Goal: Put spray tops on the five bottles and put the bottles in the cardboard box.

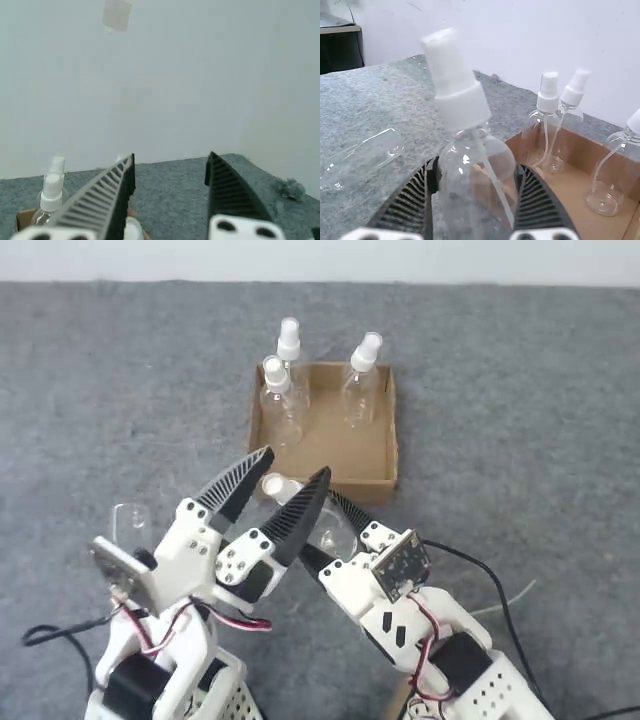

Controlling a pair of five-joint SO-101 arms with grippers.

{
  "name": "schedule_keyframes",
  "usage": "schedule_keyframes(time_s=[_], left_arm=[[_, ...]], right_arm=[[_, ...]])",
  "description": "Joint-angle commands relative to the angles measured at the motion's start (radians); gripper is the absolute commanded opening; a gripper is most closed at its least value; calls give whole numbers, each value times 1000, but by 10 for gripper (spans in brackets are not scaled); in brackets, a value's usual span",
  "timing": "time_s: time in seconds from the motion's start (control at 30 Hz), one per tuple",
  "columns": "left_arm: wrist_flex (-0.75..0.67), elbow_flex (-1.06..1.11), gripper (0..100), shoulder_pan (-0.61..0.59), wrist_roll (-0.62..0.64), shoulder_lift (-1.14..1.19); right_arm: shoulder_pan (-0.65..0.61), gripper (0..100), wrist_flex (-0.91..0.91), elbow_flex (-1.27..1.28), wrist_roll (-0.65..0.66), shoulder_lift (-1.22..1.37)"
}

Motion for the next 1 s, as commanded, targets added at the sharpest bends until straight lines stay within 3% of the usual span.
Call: schedule_keyframes(time_s=[0.0,0.4,0.63,0.8,0.97], left_arm=[[2,-8,218,5,-20,-14],[8,-53,218,-8,-23,-17],[-41,-65,218,-236,-18,-17],[15,-64,216,-310,-18,-17],[92,-96,86,-338,-14,-18]], right_arm=[[15,17,-25,11,11,-24],[16,17,-24,20,12,-24],[16,17,-19,21,12,-24],[18,17,-12,21,12,-22],[51,17,-12,21,12,-22]])
